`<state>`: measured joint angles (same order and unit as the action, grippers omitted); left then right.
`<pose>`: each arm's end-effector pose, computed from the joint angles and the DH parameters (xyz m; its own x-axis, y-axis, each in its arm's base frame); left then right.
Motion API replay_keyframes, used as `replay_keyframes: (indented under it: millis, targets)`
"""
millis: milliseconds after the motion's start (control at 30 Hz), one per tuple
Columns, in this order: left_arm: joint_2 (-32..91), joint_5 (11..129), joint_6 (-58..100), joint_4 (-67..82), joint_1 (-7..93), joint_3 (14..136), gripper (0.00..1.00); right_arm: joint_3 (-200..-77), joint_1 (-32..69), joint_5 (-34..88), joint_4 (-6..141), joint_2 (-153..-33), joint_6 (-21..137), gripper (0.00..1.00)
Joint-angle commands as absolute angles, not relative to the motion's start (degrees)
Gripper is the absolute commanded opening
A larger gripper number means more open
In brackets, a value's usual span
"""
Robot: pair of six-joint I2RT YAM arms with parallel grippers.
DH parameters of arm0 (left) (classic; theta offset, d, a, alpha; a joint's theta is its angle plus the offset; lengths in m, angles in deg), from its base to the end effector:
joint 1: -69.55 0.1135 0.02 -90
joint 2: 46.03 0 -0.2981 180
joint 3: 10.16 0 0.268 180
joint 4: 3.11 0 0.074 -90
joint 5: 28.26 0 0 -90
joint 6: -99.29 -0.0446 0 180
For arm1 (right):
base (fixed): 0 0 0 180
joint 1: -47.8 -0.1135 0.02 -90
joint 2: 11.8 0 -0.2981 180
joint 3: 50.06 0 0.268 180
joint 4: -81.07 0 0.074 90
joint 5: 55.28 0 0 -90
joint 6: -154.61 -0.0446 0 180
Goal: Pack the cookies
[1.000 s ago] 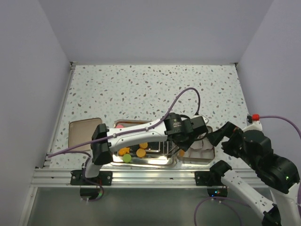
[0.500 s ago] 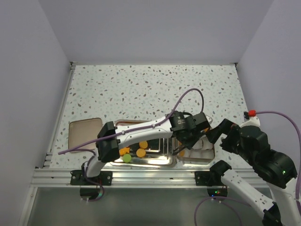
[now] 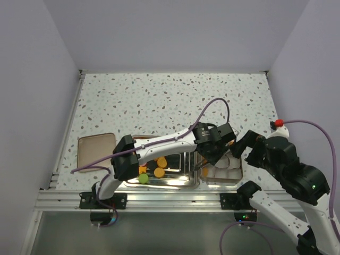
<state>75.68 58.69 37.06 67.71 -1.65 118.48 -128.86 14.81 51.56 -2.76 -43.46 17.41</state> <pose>0.1617 -0.4677 0.2930 -0.6930 0.5919 -0.4117 0.6949 0.7004 -0.1628 0.0424 0.0121 0.3967 -0.5799 0.4608 -0.6718 0.1460 0.8701 0.4708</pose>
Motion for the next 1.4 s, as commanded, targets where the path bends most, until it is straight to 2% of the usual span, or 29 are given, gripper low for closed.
replay_keyframes:
  millis: [0, 200, 733, 833, 1367]
  targets:
    - [75.35, 59.37, 35.39, 65.64, -1.2, 121.61, 0.44, -128.04, 14.75, 52.56, 0.37, -45.02, 18.38, 0.99]
    - [74.47, 59.11, 34.95, 65.64, -0.93, 121.17, 0.48, -127.16, 14.84, 51.94, 0.46, -44.84, 17.94, 0.99]
    - [66.49, 55.78, 37.59, 67.65, -0.06, 122.32, 0.49, -126.89, 14.75, 50.89, 0.37, -43.96, 16.98, 0.99]
    - [61.75, 53.14, 37.94, 68.01, 0.21, 117.76, 0.49, -126.81, 14.75, 50.36, 0.37, -43.88, 16.8, 0.99]
    - [29.31, 44.69, 48.39, 73.81, 2.14, 76.8, 0.49, -122.77, 14.84, 44.3, 6.51, -44.23, 13.64, 0.99]
